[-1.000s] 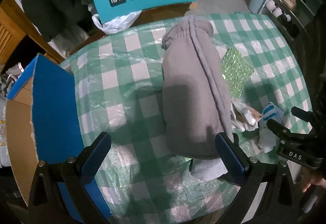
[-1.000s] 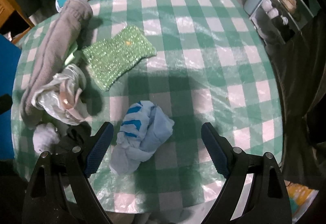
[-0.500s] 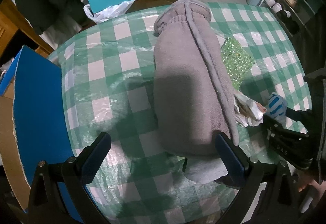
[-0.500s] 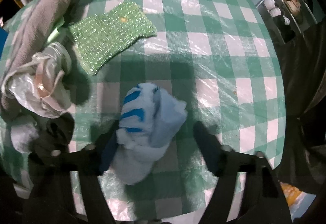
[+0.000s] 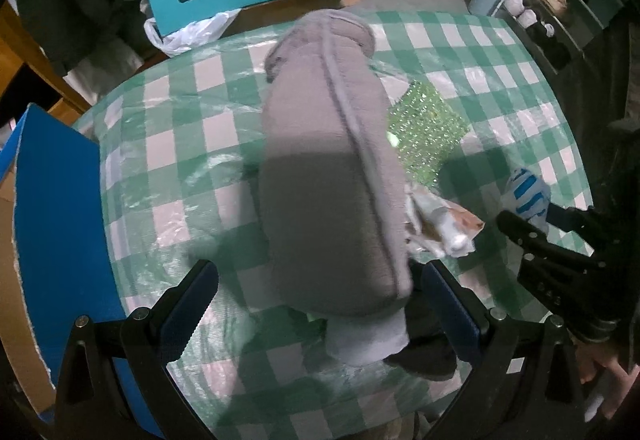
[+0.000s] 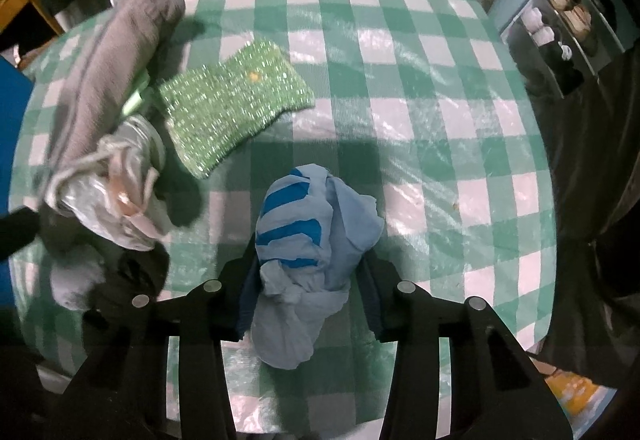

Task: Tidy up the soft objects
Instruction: 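Grasp the blue-striped sock with the right gripper while the left gripper grasps the grey mitten, then lift and carry the grey mitten and striped sock over the cardboard box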

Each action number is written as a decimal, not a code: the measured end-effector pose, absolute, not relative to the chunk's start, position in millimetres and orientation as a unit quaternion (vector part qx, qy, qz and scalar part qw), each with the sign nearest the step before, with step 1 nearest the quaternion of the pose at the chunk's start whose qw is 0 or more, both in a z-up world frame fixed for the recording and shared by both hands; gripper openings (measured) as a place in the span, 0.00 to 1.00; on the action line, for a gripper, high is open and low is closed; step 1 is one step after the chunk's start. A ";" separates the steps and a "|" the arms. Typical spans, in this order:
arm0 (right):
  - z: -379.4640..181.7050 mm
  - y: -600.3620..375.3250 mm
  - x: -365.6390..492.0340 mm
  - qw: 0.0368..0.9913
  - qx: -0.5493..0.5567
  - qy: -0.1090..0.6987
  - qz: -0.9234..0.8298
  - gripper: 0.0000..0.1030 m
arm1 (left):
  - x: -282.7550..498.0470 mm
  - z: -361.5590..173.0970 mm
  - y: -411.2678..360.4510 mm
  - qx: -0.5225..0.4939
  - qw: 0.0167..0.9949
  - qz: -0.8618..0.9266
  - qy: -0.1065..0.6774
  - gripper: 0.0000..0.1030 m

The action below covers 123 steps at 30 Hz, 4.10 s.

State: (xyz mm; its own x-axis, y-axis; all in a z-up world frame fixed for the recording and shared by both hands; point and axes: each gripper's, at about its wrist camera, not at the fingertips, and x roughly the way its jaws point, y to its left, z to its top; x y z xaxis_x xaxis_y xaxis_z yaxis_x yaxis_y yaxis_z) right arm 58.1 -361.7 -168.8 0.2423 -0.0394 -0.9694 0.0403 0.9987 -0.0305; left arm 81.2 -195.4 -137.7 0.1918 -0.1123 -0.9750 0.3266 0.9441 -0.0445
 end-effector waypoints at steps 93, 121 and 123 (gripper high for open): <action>-68.6 -317.3 41.0 0.852 -0.008 0.522 0.034 0.41 | 58.3 -69.1 -120.9 0.083 0.853 -0.078 0.510 0.16; -28.3 -237.4 37.9 0.867 -0.048 0.486 0.102 0.41 | 13.6 -2.7 -33.0 0.051 0.896 -0.030 0.439 0.16; -25.8 -227.8 38.5 0.867 -0.053 0.484 0.109 0.41 | 11.3 -0.6 -25.6 0.049 0.898 -0.024 0.437 0.16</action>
